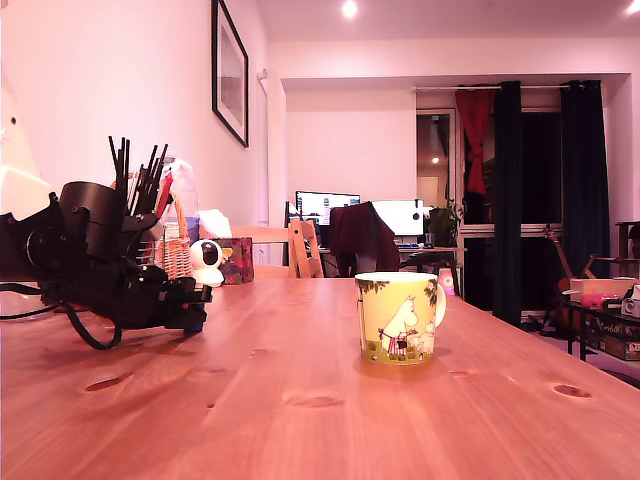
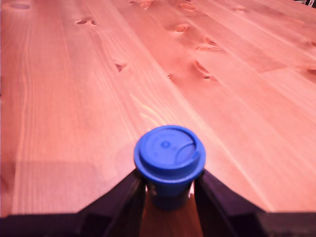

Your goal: Pick the coffee capsule and then drop it inside the coffee cup in front of you

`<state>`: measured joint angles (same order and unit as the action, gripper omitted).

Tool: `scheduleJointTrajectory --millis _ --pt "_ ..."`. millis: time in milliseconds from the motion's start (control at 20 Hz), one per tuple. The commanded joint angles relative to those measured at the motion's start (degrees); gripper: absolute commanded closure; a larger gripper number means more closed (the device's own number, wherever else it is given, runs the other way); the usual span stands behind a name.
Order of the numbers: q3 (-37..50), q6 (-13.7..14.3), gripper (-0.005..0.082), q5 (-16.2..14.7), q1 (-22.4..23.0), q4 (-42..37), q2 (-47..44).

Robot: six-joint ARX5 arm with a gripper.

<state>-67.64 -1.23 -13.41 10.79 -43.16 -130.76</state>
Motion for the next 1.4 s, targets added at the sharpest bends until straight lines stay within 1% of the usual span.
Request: scheduleJointTrajectory --millis 0,150,350,550,650,700,850,900,950,1100,1350 --pt "-0.2 0.4 0.0592 -1.3 0.0 0.0 -1.5" --pt "-0.2 0.2 0.0592 -3.2 0.1 1.5 0.5" --pt "-0.2 0.2 0.0592 -5.7 0.5 7.3 4.1" --pt "-0.1 0.9 0.0592 -5.7 1.3 10.6 7.2" --pt "0.5 2.2 0.0593 -5.7 2.1 12.4 9.0" --pt "0.8 2.2 0.0592 -5.7 2.5 13.1 9.8" --pt "1.7 3.5 0.0593 -5.7 3.6 16.2 12.1" --pt "2.4 3.5 0.0593 -5.7 4.0 16.3 12.9" --pt "3.2 4.3 0.0593 -5.7 4.4 16.3 13.9" --pt "6.8 4.7 0.0593 -5.7 5.3 16.1 17.4" --pt "15.5 4.4 0.0594 -5.6 6.4 13.0 23.6"
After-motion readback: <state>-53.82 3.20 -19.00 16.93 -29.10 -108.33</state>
